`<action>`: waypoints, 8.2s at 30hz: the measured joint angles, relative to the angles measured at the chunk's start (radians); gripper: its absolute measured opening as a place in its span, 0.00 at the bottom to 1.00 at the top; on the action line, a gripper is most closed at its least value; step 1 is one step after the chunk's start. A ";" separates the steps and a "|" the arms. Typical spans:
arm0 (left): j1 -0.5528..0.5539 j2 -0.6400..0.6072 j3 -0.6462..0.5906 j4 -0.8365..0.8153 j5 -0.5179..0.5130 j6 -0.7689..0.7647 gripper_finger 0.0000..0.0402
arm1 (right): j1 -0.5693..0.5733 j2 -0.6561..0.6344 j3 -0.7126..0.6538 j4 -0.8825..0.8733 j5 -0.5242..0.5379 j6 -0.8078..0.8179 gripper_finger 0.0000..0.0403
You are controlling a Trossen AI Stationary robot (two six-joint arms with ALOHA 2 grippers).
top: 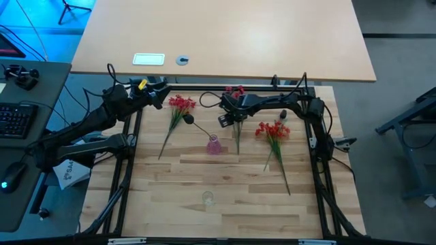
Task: Sort flowers into vase by color
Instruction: Put the top black tulip into the pink vase, then move the bottom red flowers to the top center of the red flowers on the table
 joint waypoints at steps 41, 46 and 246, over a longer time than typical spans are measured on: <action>0.000 0.000 0.000 -0.001 0.000 -0.002 0.67 | -0.011 0.004 -0.004 0.069 0.000 0.052 0.32; 0.000 0.000 0.000 -0.001 0.000 -0.003 0.67 | 0.013 0.005 -0.003 0.056 0.074 -0.005 0.29; -0.001 -0.085 0.098 -0.031 0.180 0.129 0.67 | 0.494 -0.902 -0.742 -0.149 -0.262 0.914 0.35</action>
